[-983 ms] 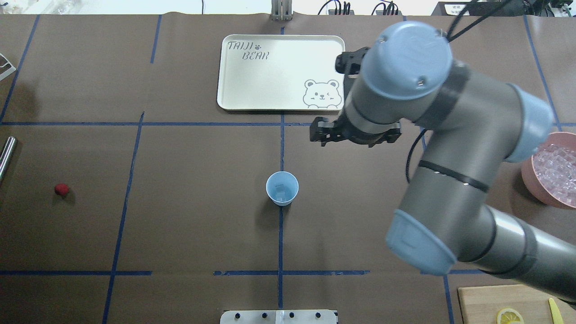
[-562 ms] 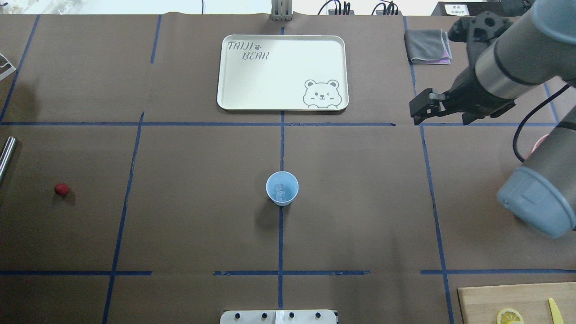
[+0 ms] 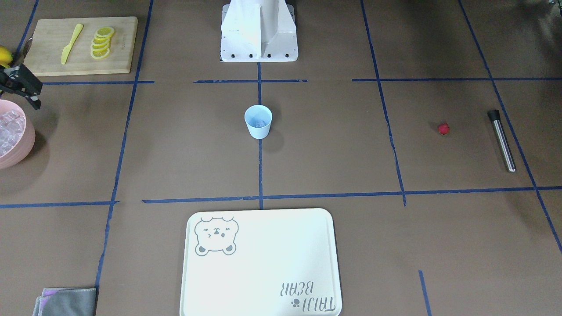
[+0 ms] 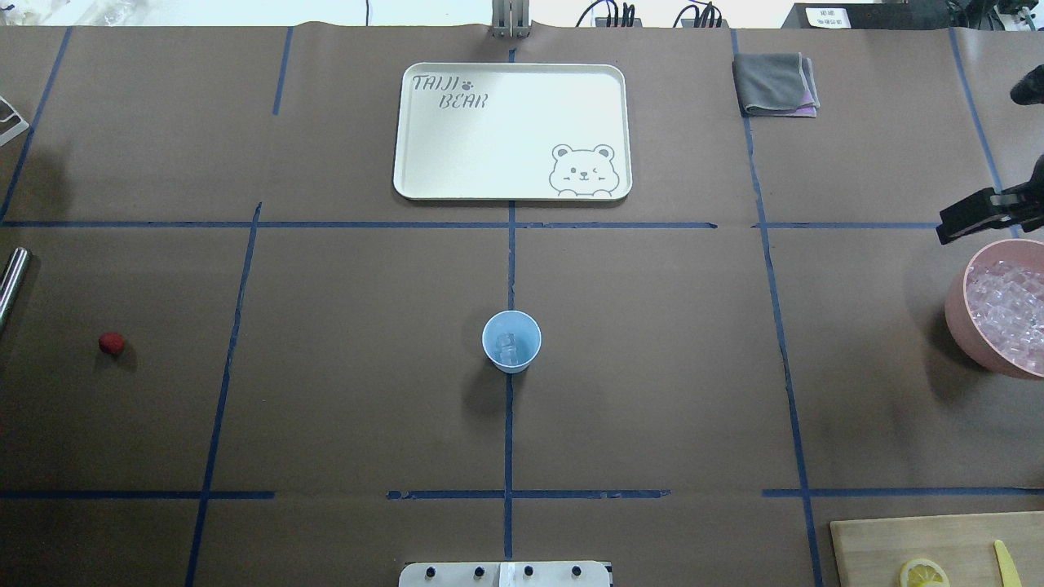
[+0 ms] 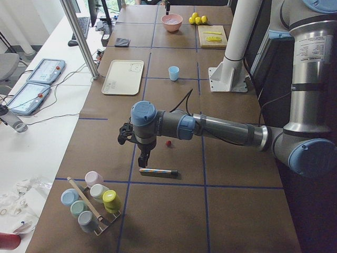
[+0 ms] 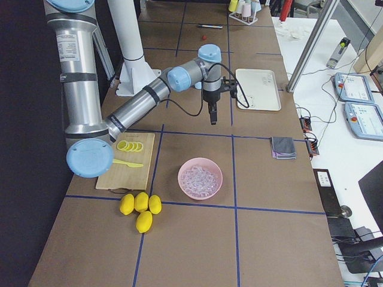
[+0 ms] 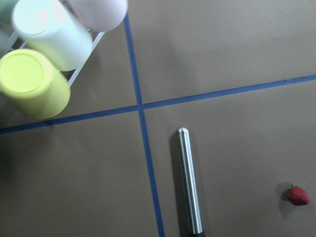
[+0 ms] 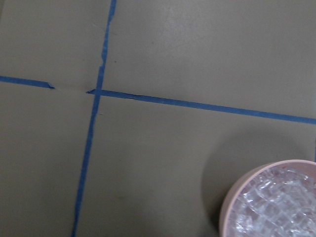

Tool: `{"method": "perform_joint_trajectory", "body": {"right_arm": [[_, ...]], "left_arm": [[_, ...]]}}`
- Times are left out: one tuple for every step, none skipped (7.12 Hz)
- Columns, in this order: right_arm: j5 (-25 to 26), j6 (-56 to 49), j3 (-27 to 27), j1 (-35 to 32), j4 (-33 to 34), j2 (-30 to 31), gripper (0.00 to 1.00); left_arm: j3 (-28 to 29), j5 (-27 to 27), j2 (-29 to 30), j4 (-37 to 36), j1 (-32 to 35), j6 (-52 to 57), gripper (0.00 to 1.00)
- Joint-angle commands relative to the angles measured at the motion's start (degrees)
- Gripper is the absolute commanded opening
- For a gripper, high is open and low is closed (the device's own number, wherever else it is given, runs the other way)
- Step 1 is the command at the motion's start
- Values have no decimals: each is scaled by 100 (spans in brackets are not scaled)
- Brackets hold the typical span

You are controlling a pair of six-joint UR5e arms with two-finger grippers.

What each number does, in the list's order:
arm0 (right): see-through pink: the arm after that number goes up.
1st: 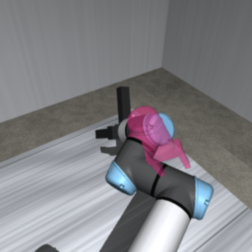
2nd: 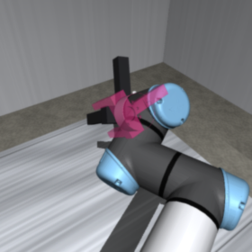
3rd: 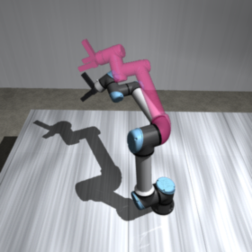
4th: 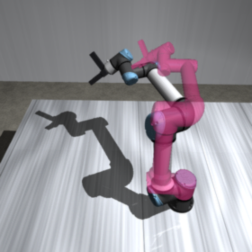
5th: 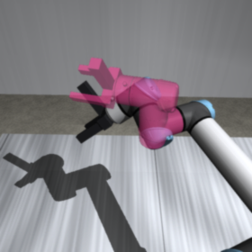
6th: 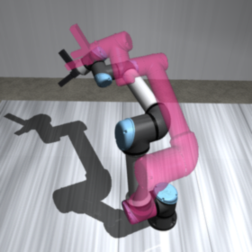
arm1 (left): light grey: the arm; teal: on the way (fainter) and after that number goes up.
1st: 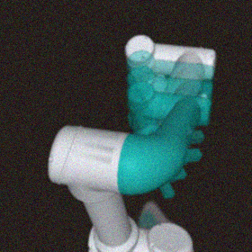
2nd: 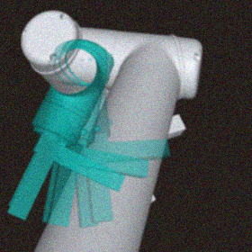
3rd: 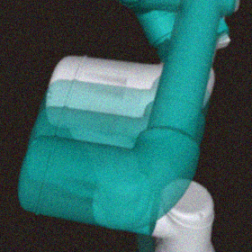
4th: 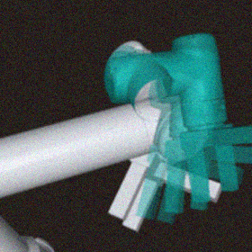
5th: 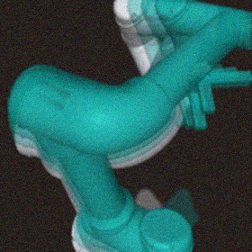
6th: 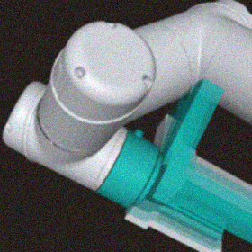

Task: Mash ice and strawberries in cup
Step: 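Move the empty right gripper back to the pink bowl, then lower the right gripper into the bowl and close on an ice cube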

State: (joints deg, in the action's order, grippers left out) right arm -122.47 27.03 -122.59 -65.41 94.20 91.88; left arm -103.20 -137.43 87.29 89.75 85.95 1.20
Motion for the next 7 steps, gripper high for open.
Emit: {"method": "perform_joint_trajectory", "body": {"right_arm": [[-197,-592,575,-357,-1381,951,99],[-277,-672,1083,-498,-2196,1163,99],[-338,-655,1549,-508,-2622,1218,99],[-409,-681,1850,-508,-2661,1210,99],[-418,-690,2001,-499,-2662,1183,99],[-436,-690,2054,-499,-2662,1148,95],[-453,-716,2055,-499,-2653,1148,85]], "left_arm": [[-8,15,-1,899,-647,-1361,100],[19,41,-10,1339,-955,-1942,100],[36,50,-10,1465,-1097,-2096,100],[37,50,-1,1467,-1177,-2167,100],[37,58,16,1467,-1291,-2264,100],[54,59,25,1467,-1300,-2265,100],[54,59,34,1467,-1300,-2265,100]]}}
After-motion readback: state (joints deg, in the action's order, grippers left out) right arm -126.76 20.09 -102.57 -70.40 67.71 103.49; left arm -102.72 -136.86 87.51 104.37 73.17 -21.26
